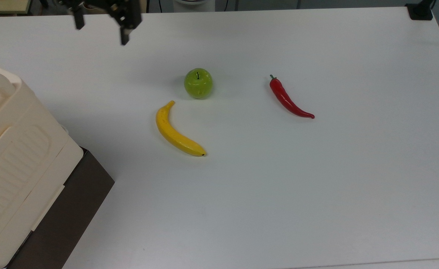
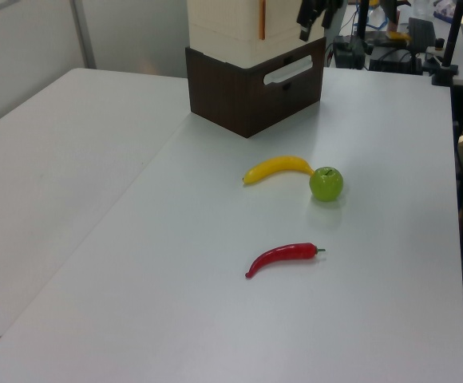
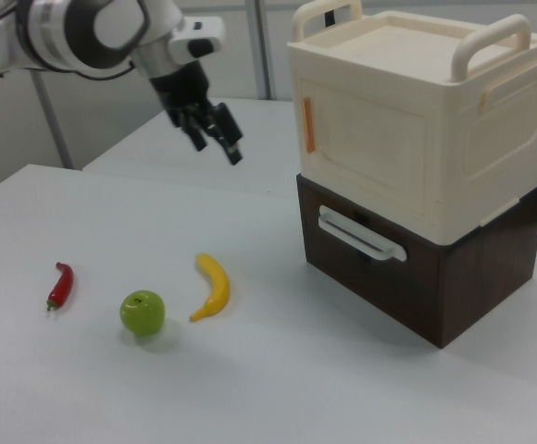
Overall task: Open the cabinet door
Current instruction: 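Move the gripper to the orange handle on the cabinet door and grasp it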
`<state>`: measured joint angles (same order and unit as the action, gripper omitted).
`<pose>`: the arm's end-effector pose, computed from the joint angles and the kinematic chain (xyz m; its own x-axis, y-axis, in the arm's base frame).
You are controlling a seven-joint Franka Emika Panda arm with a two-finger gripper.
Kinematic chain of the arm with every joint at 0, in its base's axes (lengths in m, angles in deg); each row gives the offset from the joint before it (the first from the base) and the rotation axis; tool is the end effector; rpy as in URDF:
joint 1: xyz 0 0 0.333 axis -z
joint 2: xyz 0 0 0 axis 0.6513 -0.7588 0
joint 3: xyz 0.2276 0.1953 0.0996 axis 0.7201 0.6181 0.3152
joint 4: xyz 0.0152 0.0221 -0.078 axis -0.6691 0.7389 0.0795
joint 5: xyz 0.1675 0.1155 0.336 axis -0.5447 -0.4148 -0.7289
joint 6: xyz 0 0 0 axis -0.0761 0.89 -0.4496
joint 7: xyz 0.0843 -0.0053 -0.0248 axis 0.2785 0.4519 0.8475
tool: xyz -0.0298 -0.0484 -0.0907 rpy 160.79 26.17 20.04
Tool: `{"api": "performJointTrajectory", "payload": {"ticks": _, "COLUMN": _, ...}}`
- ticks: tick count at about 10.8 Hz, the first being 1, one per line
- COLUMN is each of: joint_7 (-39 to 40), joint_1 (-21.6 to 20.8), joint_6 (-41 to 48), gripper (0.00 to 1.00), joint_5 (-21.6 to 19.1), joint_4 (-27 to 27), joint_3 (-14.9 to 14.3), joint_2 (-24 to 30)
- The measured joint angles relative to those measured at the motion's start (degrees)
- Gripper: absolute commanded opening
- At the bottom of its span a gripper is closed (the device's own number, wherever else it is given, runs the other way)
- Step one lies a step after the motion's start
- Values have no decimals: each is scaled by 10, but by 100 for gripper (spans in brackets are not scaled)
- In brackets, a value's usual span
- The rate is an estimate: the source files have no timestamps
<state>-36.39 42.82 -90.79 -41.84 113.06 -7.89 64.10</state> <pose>0.6204 -0.0626 0.6256 0.9211 -0.2650 0.2853 -0.2903 -0.9556 0.0496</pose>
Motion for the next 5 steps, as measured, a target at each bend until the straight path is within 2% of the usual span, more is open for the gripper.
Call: {"api": "performJointTrajectory", "payload": {"ticks": 5, "joint_7": -3, "joint_1": 45, "joint_6": -178, "gripper": 100, "joint_5": 0, "joint_4": -7, "joint_3": -1, "joint_2": -43}}
